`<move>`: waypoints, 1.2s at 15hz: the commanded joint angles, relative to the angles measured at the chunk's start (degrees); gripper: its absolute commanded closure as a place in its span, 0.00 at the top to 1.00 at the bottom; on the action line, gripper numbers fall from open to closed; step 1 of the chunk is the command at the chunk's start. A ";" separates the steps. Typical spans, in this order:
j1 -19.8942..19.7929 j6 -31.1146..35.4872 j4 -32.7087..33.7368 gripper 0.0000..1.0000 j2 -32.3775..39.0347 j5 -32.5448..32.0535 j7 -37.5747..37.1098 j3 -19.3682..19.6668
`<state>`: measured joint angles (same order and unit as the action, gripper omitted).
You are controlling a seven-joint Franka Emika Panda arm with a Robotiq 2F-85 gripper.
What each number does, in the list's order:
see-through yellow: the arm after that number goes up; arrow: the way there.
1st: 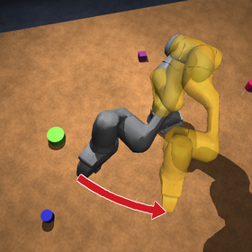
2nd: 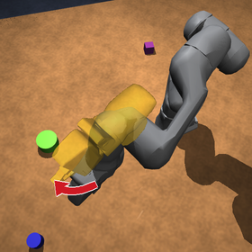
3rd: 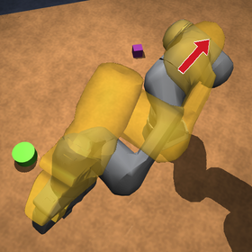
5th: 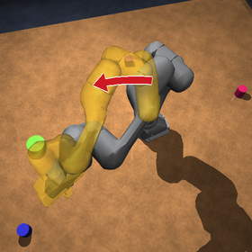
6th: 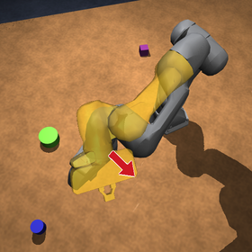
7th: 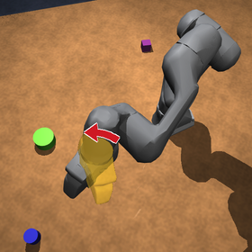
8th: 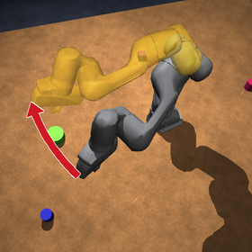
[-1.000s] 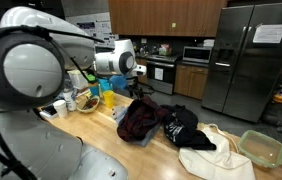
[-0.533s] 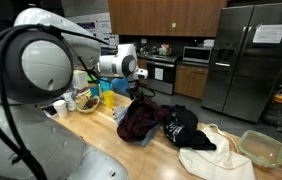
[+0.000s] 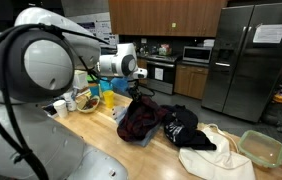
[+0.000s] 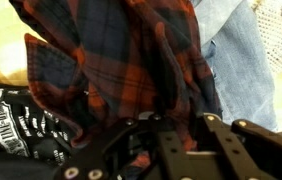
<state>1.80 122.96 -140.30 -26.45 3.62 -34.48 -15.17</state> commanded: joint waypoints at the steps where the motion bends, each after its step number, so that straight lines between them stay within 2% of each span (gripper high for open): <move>1: 0.93 -1.14 1.33 0.00 -0.48 0.18 -0.13 0.53; 9: 2.14 -2.07 4.98 0.02 -4.35 -0.20 1.64 0.70; 18: 3.14 -7.62 13.91 0.02 -9.07 -5.54 4.26 -4.22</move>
<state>4.71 117.28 -130.09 -34.99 0.01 -31.73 -17.94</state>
